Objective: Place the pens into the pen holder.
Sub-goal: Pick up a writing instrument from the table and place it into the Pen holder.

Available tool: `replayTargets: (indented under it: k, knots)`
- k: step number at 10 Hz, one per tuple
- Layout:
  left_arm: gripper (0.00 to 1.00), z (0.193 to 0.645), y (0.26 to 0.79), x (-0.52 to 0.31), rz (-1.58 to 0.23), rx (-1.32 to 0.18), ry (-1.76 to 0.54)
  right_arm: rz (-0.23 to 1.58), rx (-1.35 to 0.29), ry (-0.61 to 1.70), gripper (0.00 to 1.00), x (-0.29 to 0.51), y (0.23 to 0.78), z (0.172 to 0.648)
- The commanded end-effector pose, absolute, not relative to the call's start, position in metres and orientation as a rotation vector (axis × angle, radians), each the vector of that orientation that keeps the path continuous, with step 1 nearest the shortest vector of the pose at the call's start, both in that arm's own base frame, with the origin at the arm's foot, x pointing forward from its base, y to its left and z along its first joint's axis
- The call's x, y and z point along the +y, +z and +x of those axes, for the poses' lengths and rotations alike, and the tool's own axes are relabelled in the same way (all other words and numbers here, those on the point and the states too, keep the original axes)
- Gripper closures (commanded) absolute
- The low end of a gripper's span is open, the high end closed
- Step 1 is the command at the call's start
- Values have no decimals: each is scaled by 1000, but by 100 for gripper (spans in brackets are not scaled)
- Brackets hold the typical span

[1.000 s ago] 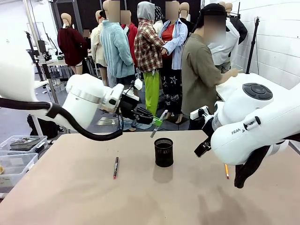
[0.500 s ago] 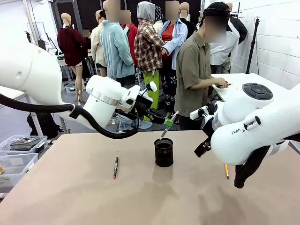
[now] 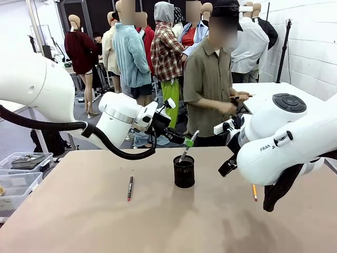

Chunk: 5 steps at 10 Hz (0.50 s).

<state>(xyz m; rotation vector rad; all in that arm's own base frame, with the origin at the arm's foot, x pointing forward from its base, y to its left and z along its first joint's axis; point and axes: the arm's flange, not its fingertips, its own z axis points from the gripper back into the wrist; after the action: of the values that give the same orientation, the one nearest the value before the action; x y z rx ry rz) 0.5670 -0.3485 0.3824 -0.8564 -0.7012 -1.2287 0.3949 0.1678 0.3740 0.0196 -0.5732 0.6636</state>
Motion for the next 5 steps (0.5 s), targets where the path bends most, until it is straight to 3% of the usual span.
replayTargets:
  k: [1, 2, 3, 5]
  knots:
    - [100, 555, 377, -334, -899, -719, -1218, 20, -572, 664, 0, 168, 374, 395]
    - [100, 551, 374, -331, -905, -719, -1226, 20, -572, 664, 0, 168, 374, 395]
    - [88, 549, 373, -328, -915, -721, -1232, 20, -572, 664, 0, 168, 374, 395]
    - [48, 548, 372, -327, -914, -718, -1237, 20, -572, 664, 0, 168, 374, 395]
